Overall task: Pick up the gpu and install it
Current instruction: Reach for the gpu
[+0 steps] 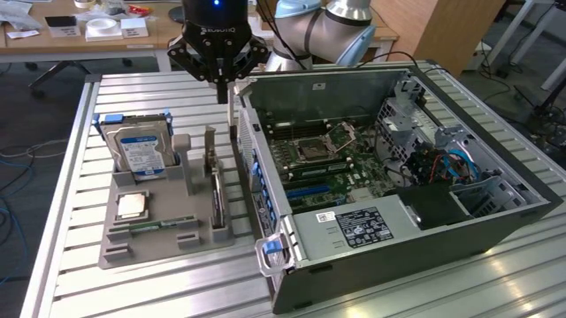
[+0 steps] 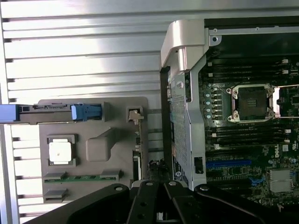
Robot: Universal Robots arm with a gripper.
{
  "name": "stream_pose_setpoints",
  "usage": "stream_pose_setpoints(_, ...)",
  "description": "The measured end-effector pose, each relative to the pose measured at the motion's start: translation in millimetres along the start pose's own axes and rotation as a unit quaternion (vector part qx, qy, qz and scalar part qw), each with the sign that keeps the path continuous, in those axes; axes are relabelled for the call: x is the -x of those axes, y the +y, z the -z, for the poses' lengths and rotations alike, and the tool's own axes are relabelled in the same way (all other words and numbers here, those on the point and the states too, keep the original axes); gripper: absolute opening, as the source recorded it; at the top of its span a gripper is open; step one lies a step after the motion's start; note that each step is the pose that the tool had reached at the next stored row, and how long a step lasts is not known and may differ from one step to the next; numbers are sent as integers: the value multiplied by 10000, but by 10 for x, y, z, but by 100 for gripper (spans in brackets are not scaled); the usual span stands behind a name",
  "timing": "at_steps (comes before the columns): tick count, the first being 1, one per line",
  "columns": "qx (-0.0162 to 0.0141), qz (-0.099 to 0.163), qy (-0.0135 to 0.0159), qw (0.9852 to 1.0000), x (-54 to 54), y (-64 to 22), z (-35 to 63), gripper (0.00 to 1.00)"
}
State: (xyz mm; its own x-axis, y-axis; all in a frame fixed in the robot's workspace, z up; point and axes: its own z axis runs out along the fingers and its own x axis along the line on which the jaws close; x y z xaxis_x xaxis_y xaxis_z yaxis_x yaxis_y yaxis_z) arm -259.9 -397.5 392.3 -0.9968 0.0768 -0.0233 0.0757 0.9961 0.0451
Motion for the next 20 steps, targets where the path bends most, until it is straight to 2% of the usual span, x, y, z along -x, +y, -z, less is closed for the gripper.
stream_pose_setpoints(8, 0, 0, 0, 10000, -1, -4, 0, 11)
stream_pose_setpoints(20, 0, 0, 0, 10000, 6, -80, 4, 11)
